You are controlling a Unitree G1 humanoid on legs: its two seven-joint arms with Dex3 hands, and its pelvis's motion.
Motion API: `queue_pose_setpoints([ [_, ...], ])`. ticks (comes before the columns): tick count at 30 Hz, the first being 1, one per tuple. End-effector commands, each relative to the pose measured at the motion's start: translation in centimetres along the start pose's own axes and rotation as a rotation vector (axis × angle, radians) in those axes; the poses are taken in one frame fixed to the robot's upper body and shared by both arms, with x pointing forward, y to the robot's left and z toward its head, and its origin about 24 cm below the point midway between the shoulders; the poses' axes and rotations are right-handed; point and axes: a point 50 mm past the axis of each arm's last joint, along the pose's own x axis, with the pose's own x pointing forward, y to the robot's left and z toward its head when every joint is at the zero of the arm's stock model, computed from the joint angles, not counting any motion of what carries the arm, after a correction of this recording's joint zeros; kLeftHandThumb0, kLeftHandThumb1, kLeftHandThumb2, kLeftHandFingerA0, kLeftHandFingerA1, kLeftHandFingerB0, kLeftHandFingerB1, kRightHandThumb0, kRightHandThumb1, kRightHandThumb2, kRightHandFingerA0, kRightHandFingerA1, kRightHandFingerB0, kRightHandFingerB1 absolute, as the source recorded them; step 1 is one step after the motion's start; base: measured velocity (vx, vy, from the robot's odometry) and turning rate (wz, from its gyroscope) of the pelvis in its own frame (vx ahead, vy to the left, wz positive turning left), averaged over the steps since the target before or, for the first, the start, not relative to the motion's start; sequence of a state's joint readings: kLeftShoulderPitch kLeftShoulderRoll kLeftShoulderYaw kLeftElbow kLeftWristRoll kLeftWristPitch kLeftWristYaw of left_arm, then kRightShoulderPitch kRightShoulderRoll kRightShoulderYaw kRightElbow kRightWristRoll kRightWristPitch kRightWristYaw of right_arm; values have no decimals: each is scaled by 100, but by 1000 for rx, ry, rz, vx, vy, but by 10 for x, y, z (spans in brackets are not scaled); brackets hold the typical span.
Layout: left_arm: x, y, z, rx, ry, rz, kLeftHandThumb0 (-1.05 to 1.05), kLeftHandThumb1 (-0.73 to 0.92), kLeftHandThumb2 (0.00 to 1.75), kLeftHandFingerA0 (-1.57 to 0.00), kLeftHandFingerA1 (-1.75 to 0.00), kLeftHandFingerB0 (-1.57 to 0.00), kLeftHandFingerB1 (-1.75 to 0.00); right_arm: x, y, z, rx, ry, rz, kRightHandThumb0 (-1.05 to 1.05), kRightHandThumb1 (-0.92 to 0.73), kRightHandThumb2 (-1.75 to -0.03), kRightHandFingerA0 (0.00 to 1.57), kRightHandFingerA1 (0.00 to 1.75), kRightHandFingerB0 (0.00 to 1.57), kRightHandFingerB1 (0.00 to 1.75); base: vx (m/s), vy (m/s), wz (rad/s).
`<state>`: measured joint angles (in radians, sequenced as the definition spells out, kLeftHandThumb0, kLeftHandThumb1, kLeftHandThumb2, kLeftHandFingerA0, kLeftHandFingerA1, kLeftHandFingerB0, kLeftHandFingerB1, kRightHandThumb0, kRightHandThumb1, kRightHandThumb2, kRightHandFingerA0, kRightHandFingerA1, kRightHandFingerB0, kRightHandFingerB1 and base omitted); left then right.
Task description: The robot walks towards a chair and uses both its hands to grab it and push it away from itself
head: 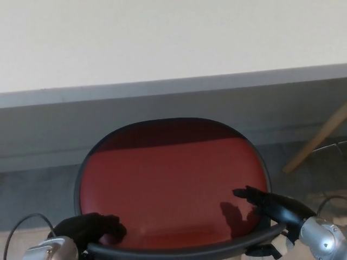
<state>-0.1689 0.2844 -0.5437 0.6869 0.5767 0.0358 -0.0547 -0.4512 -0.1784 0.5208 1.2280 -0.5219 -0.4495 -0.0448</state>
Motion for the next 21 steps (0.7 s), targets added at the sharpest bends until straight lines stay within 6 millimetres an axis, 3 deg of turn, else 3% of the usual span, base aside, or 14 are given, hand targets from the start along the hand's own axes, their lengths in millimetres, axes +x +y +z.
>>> queue_pose_setpoints([
  [1,7,-33,20,80,76,-66,-14,72,83,-95,-129,-104,-80,8,22,17,-93,-14,-23,-15,-53,-113,95,163,100,82,0,0,0],
  [2,7,-40,22,75,60,-37,-12,71,86,-95,-154,-82,-141,8,25,17,-97,-6,-41,-15,-56,-112,94,156,97,117,0,0,0],
  [3,9,-41,23,69,70,-30,-12,73,80,-92,-155,-75,-145,8,26,17,-86,-2,-50,-19,-57,-110,99,154,98,127,0,0,0],
  [4,10,-42,23,78,84,-20,-9,68,75,-87,-154,-73,-140,8,26,17,-78,0,-65,-17,-61,-107,90,171,83,158,0,0,0],
  [8,13,-43,24,97,100,-3,-9,68,75,-87,-154,-73,-140,8,27,18,-75,1,-86,-17,-61,-107,90,171,83,158,0,0,0],
  [9,14,-47,24,135,153,-30,-14,67,63,-85,-124,-80,-57,8,32,20,-103,-10,-94,-21,-71,-97,81,175,67,168,0,0,0],
  [10,13,-51,22,181,175,-33,-21,71,63,-85,-130,-82,-71,7,33,21,-118,-17,-110,-22,-67,-100,81,175,65,169,0,0,0],
  [14,11,-58,18,233,168,-2,-19,68,62,-86,-135,-82,-67,7,34,22,-119,-18,-140,-24,-68,-97,82,175,65,167,0,0,0],
  [16,11,-58,19,250,159,21,-25,76,66,-82,-150,-77,-79,8,31,24,-122,-28,-155,-26,-69,-95,85,175,67,161,0,0,0],
  [18,12,-54,22,241,129,58,-25,79,68,-84,-147,-79,-88,11,23,27,-144,-36,-178,-28,-70,-94,86,175,67,157,0,0,0],
  [19,12,-52,25,239,82,106,-21,77,72,-93,-139,-83,-100,13,17,29,-157,-40,-194,-28,-69,-100,88,175,70,156,0,0,0],
  [21,12,-51,27,238,61,129,-21,77,72,-93,-139,-83,-100,14,15,30,-163,-41,-202,-28,-69,-100,88,175,70,156,0,0,0],
])
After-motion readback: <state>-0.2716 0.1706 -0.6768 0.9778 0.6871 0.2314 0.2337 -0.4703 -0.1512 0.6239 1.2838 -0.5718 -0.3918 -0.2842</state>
